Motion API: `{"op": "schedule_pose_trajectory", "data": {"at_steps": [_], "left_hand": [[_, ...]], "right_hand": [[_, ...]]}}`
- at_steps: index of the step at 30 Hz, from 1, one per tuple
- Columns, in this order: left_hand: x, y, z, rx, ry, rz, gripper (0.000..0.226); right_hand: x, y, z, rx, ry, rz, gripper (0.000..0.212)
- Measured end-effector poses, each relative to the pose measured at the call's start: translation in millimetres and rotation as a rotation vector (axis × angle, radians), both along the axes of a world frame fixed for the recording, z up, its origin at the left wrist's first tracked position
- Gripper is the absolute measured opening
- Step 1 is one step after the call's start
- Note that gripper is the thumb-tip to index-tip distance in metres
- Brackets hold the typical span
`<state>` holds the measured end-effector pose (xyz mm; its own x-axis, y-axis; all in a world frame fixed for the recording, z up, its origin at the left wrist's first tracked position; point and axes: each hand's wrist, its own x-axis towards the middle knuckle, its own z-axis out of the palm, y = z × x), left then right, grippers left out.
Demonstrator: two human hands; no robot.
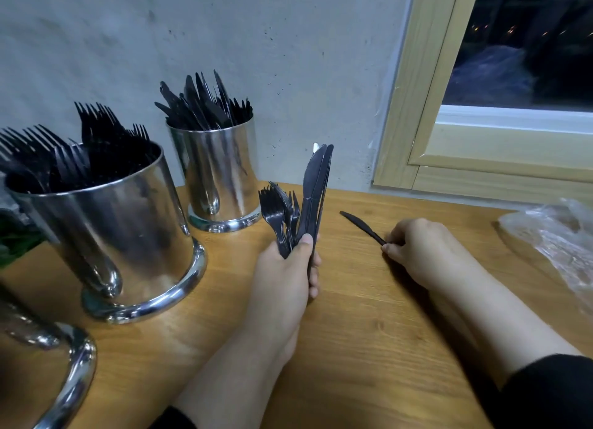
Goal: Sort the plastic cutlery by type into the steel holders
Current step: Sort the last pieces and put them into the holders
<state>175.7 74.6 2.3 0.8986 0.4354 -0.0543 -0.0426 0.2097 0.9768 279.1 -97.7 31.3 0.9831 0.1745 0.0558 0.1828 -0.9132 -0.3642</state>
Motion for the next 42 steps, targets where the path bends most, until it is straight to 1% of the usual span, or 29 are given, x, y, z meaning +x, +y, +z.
{"op": "schedule_pose_trajectory", "data": {"at_steps": [4,7,8,9,11,13,14,15,17,20,22,25,27,31,38,42], "left_hand": [[0,-1,-1,-0.01,-0.001,0.012,0.022],[0,-1,-1,0.004,-0.002,0.023,0.023],[0,-2,-1,0.011,0.0,0.029,0.023],[0,-2,-1,0.015,0.001,0.036,0.023],[2,-4,0,0.001,-0.012,0.053,0.021],[4,-5,2,-0.017,-0.021,0.082,0.02],[4,-5,2,-0.008,-0.019,0.098,0.02],[5,-5,2,0.014,-0.017,0.108,0.02],[6,-7,1,0.061,-0.032,0.11,0.02],[6,-9,-1,0.116,-0.043,0.104,0.022],[7,-11,-2,0.157,-0.041,0.092,0.019],[7,-11,-4,0.189,-0.024,0.089,0.018],[6,-11,-4,0.186,-0.029,0.101,0.016],[2,-14,0,0.133,-0.046,0.069,0.019],[0,-15,1,0.068,-0.068,0.057,0.02],[-1,-13,1,0.114,-0.072,0.058,0.017]], "right_hand": [[-4,3,2,-0.005,-0.032,-0.012,0.016],[-3,2,-3,0.081,-0.083,-0.025,0.014],[-2,1,-5,0.151,-0.103,-0.033,0.012],[-4,2,-7,0.257,-0.125,-0.044,0.012],[-13,8,-6,0.563,-0.145,-0.055,0.016],[-31,23,1,0.934,-0.071,-0.012,0.016],[-41,32,4,1.078,-0.012,0.023,0.015],[-50,40,6,1.172,0.04,0.054,0.015],[-65,56,7,1.285,0.126,0.077,0.015],[-79,72,4,1.473,0.282,0.047,0.016],[-83,78,2,1.481,0.291,0.005,0.018],[-83,81,-1,1.445,0.245,-0.039,0.018],[-84,82,-3,1.436,0.211,-0.061,0.018],[-85,82,-4,1.437,0.16,-0.081,0.017],[-82,83,-10,1.39,0.151,-0.08,0.014],[-79,83,-14,1.396,0.161,-0.072,0.012]]}}
